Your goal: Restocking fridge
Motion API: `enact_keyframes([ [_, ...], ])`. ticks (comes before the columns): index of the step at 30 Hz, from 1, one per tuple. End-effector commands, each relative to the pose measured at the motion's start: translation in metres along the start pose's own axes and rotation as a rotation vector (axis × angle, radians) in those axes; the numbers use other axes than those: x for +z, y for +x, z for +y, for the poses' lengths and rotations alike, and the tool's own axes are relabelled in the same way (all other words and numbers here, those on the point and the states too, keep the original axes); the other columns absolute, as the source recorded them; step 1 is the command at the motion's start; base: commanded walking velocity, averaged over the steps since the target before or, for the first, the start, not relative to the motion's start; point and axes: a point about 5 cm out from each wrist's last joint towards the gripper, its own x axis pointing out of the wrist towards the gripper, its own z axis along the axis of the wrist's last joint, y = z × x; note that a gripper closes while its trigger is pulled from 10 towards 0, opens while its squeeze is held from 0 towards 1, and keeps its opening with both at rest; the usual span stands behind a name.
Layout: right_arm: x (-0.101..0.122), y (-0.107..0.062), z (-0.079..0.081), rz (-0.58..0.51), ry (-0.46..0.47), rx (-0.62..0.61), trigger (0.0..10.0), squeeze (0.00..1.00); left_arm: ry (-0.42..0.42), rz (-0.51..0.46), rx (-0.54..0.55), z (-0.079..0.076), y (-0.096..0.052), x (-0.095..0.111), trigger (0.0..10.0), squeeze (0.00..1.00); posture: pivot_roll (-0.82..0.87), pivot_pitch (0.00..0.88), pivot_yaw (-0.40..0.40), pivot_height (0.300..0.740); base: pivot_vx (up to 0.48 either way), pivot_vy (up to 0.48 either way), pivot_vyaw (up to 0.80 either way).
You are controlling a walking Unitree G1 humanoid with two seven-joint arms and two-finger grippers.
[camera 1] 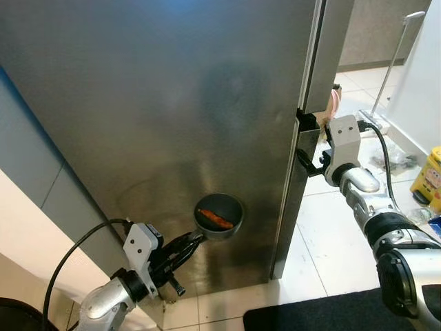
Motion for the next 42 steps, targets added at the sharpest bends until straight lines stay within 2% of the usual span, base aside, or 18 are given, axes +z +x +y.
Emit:
enact_keyframes([
  [1, 0.0, 0.002, 0.001, 0.019, 0.015, -0.004, 10.0, 0.0, 0.014, 0.001, -0.003, 0.003, -0.003, 0.006, 10.0, 0.0, 0.12, 0.031, 0.025, 0.74, 0.0, 0.0, 0.0],
  [14, 0.0, -0.002, -0.013, 0.042, 0.004, -0.064, 10.0, 0.0, 0.022, -0.001, -0.019, 0.0, -0.001, 0.021, 10.0, 0.0, 0.13, 0.076, 0.037, 0.74, 0.0, 0.0, 0.0],
  [18, 0.002, -0.002, -0.017, 0.041, 0.001, -0.074, 10.0, 0.0, 0.029, -0.006, -0.023, 0.0, -0.002, 0.027, 10.0, 0.0, 0.14, 0.107, 0.04, 0.74, 0.0, 0.0, 0.0],
  [22, 0.005, -0.002, -0.021, 0.032, -0.006, -0.078, 10.0, 0.0, 0.03, -0.01, -0.032, -0.004, -0.006, 0.036, 10.0, 0.0, 0.15, 0.174, 0.046, 0.74, 0.0, 0.0, 0.0],
  [28, 0.01, -0.003, -0.025, 0.021, -0.015, -0.085, 10.0, 0.0, 0.03, -0.011, -0.04, -0.007, -0.01, 0.042, 10.0, 0.0, 0.15, 0.206, 0.051, 0.74, 0.0, 0.0, 0.0],
  [37, 0.033, -0.004, -0.046, -0.027, -0.055, -0.139, 10.0, 0.0, 0.022, -0.022, -0.066, -0.014, -0.006, 0.053, 10.0, 0.0, 0.16, 0.231, 0.054, 0.74, 0.0, 0.0, 0.0],
  [39, 0.044, -0.005, -0.052, -0.047, -0.117, -0.159, 10.0, 0.0, 0.021, -0.036, -0.073, -0.015, -0.003, 0.055, 10.0, 0.0, 0.15, 0.224, 0.047, 0.74, 0.0, 0.0, 0.0],
  [42, 0.047, -0.005, -0.054, -0.053, -0.136, -0.166, 10.0, 0.0, 0.02, -0.039, -0.071, -0.015, -0.002, 0.055, 10.0, 0.0, 0.15, 0.221, 0.045, 0.74, 0.0, 0.0, 0.0],
])
